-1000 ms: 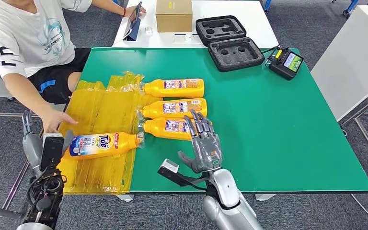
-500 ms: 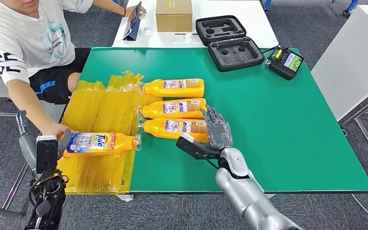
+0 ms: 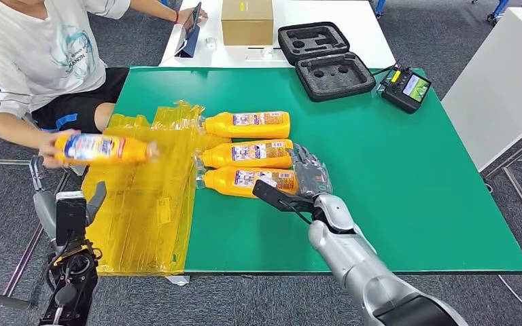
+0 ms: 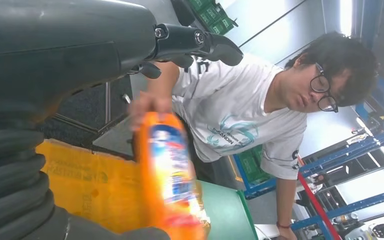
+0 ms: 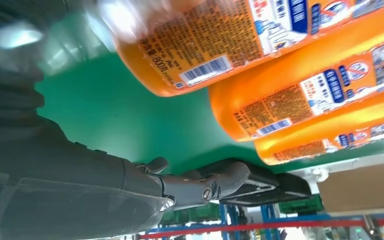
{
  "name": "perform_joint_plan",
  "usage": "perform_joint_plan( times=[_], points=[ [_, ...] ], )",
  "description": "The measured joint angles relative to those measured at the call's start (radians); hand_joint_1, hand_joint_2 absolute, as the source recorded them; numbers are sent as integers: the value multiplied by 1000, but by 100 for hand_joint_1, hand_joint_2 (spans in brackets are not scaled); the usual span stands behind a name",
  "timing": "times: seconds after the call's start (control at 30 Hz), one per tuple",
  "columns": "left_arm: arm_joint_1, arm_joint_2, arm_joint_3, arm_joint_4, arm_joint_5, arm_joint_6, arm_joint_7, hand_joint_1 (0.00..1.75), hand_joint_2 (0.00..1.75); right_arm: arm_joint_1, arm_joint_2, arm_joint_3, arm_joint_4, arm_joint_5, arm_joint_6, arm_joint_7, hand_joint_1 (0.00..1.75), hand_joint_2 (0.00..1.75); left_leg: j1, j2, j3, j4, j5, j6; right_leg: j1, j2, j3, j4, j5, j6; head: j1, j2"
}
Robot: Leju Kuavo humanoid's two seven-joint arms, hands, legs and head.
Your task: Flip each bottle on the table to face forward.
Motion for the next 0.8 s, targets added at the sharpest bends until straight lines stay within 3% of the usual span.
perform_joint_plan(
  times=[0.33, 0.8],
  points=[
    [-23, -5, -9, 31, 8, 0, 0, 0, 175, -43, 51, 1, 48, -28, 113, -44, 0, 175, 0, 0, 0, 0, 0, 0, 0, 0, 0, 0, 0, 0, 0, 0],
    [-44, -5, -13, 69, 41, 0, 0, 0, 175, -63, 77, 31, 102, -56, 279, -65, 0, 175, 0, 0, 0, 0, 0, 0, 0, 0, 0, 0, 0, 0, 0, 0]
  ],
)
